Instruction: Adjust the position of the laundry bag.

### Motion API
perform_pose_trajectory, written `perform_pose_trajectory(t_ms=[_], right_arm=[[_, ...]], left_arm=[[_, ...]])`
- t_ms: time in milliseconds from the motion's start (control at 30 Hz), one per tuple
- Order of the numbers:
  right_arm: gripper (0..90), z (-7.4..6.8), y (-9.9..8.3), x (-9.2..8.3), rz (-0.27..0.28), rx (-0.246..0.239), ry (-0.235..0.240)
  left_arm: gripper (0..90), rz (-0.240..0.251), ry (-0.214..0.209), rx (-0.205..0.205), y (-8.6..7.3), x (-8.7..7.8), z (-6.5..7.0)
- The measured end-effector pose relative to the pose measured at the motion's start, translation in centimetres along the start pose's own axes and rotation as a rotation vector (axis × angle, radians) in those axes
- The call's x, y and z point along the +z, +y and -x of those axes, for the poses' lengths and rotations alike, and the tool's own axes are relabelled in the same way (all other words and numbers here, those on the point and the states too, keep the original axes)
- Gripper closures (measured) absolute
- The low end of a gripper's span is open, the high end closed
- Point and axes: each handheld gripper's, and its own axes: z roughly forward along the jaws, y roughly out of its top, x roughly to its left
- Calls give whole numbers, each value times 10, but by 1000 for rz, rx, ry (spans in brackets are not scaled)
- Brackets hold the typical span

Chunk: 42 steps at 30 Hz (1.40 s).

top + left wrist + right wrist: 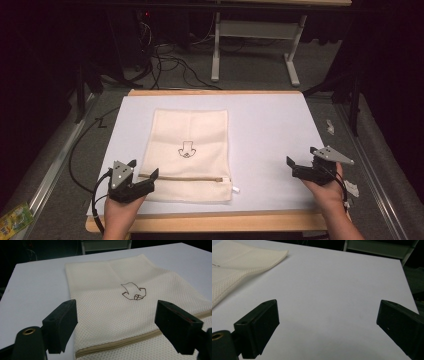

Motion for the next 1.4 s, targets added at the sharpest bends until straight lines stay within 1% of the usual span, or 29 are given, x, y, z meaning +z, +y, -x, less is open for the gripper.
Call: perform_pose_trajectory(t_ms=[33,100,233,267,300,367,433,467,533,767,800,867,933,1033,1067,1100,1133,1200,1233,1267,1333,1400], right_arm=[[39,0,-1,0,-13,6,0],[36,3,-3,-1,-13,7,0],[29,6,-5,-6,10,22,-2],[28,7,-5,-8,20,22,-1],[25,8,-4,-9,28,36,2],[26,8,-4,-9,35,47,11],[27,8,-4,-9,34,43,10],[35,6,-4,-9,31,28,11],[43,5,-4,-9,31,17,9],[55,1,-3,-8,16,6,12],[49,-2,-2,-6,-7,13,14],[63,-5,-2,-4,-30,17,25],[55,-9,0,-4,-12,0,19],[29,-18,4,-4,8,-23,25],[28,-21,4,-2,7,-35,38],[28,-24,4,-1,6,-37,46],[28,-24,4,-1,6,-37,46],[26,-32,6,3,6,-51,65],[27,-41,8,7,8,-56,88],[27,-44,9,8,8,-60,95],[31,-52,11,13,1,-64,120],[48,-63,14,20,-4,-70,148]], left_arm=[[191,-1,-1,-4,0,2,-1],[191,-8,-1,-7,1,7,-3],[191,-29,-13,9,0,15,-2],[191,-36,-17,19,0,16,-1],[191,-38,-18,22,0,16,0],[191,-38,-20,23,0,15,0],[193,-38,-22,22,0,15,0],[199,-39,-23,17,0,15,-1],[205,-40,-22,15,0,15,-1],[195,-50,-13,15,-1,15,-5],[174,-54,-12,18,0,15,-5],[149,-62,-1,30,1,16,-5],[139,-60,13,44,1,16,-5],[129,-54,24,48,2,15,-6],[125,-50,34,42,2,15,-7],[116,-50,34,42,2,15,-7],[116,-49,39,37,3,16,-8],[82,-44,47,32,3,17,-9],[24,-45,67,32,4,18,-10],[3,-45,73,32,4,19,-10],[2,-42,72,32,4,19,-10],[2,-52,72,45,3,21,-10]])
